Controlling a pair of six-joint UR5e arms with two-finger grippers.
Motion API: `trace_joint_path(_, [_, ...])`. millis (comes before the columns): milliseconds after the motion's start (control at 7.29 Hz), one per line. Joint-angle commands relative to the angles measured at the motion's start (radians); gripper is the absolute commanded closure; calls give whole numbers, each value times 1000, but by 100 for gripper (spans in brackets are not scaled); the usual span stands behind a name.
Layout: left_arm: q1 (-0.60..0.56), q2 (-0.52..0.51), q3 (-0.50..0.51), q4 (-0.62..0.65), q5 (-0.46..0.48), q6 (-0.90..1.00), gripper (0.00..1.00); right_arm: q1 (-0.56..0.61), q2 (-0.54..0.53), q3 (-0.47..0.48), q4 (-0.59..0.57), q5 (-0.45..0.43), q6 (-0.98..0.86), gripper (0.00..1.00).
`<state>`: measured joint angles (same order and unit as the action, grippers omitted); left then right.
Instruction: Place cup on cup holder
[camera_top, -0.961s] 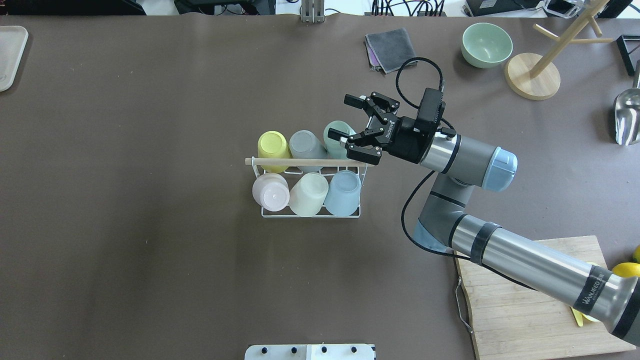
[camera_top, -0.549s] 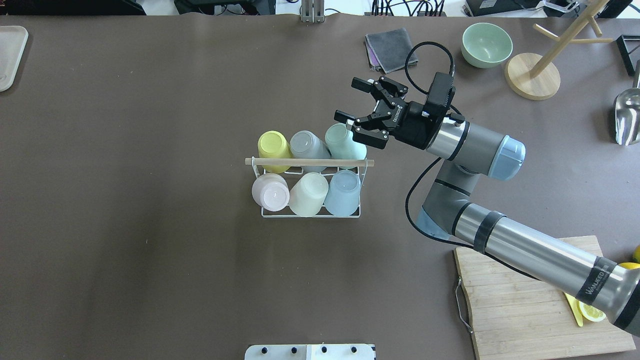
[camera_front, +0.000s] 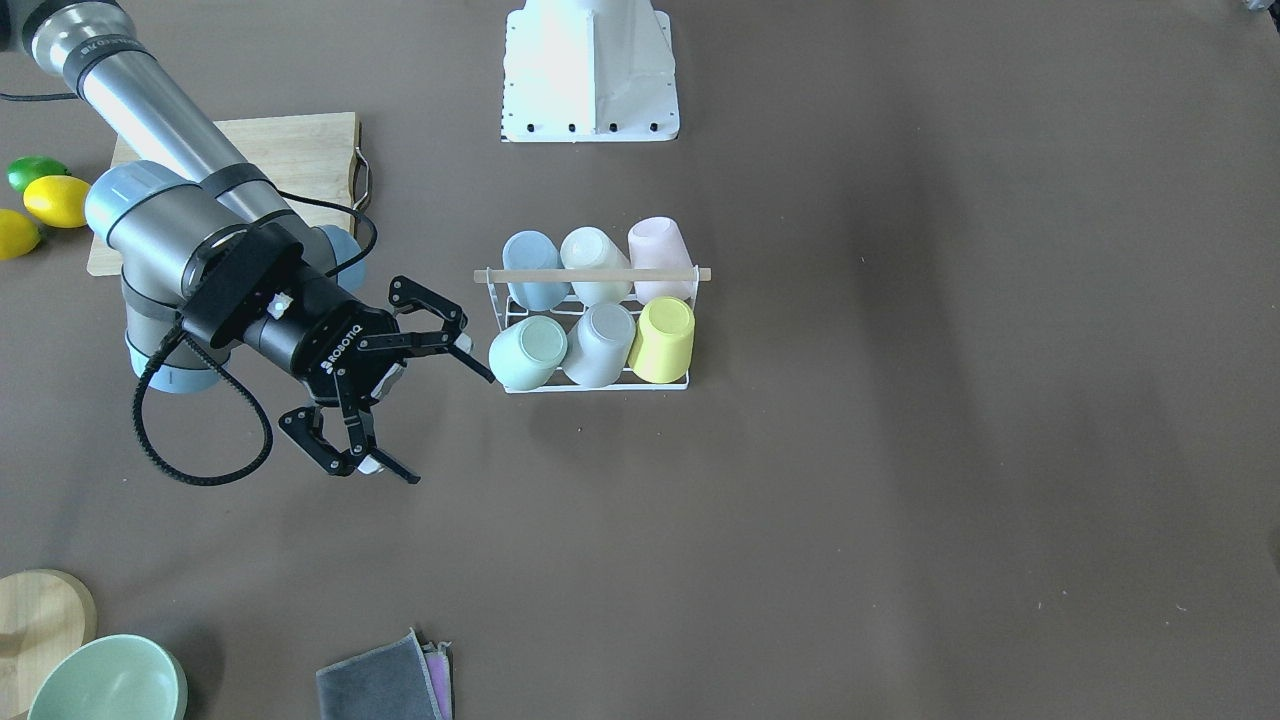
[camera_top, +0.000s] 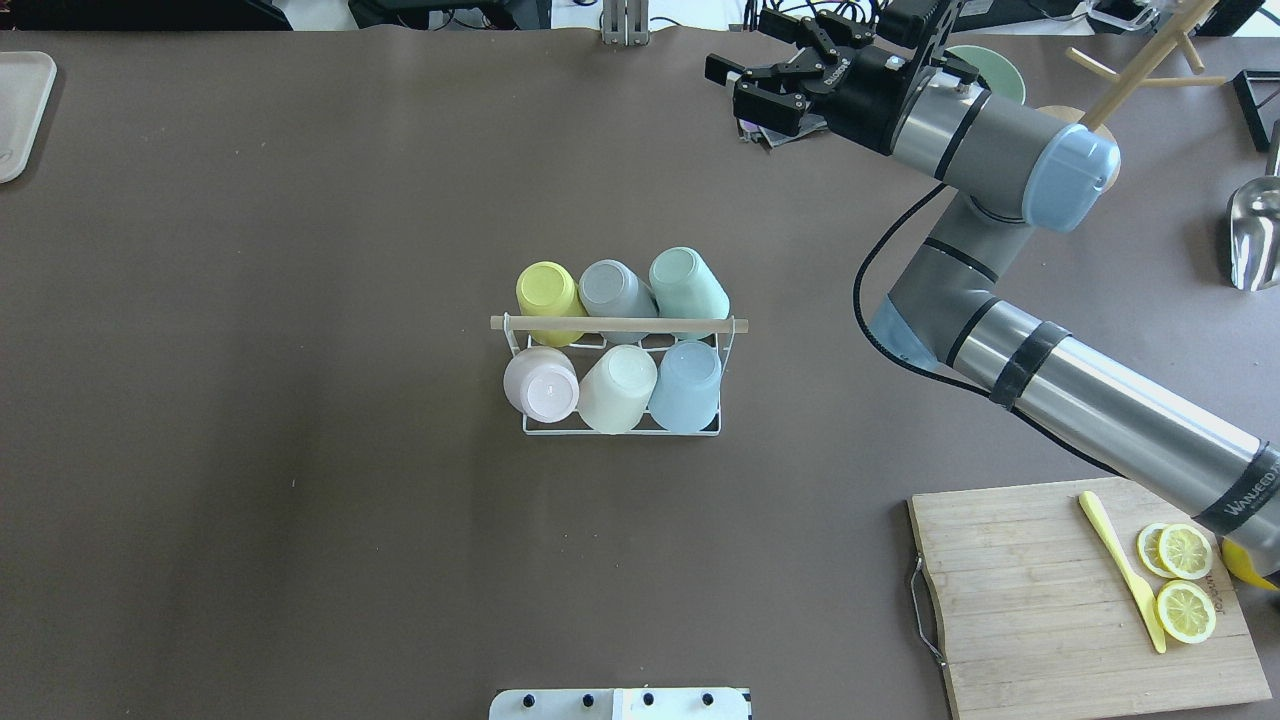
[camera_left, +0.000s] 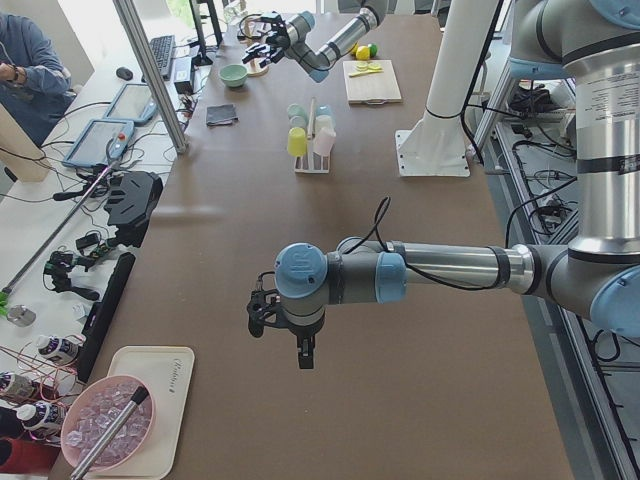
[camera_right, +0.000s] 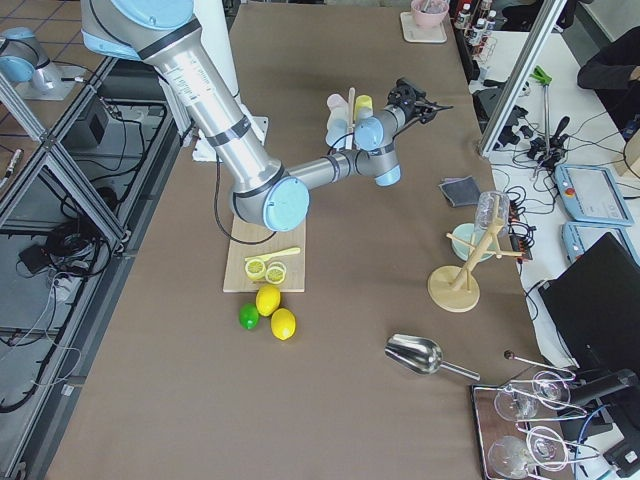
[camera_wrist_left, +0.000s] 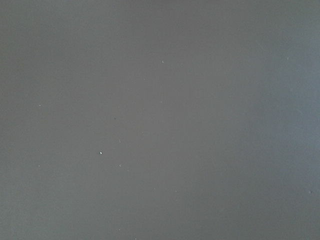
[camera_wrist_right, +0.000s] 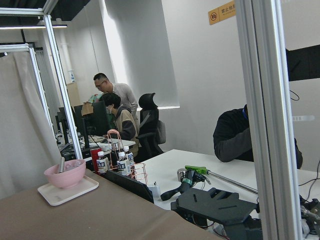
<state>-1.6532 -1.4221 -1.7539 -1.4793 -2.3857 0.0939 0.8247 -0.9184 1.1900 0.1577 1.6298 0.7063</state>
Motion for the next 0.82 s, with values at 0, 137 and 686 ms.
trace_joint_path(0, [6,-9,13,-6,2,59,1,19,-66,168,-340,2,51,0])
trace_joint_path(137, [6,-8,22,-15,-3,55,1,21,-132,321,-570,10,61,0])
trace_joint_path(686, [15,2,117,-275,-6,59,1,68,-387,908,-1334,239,64,0])
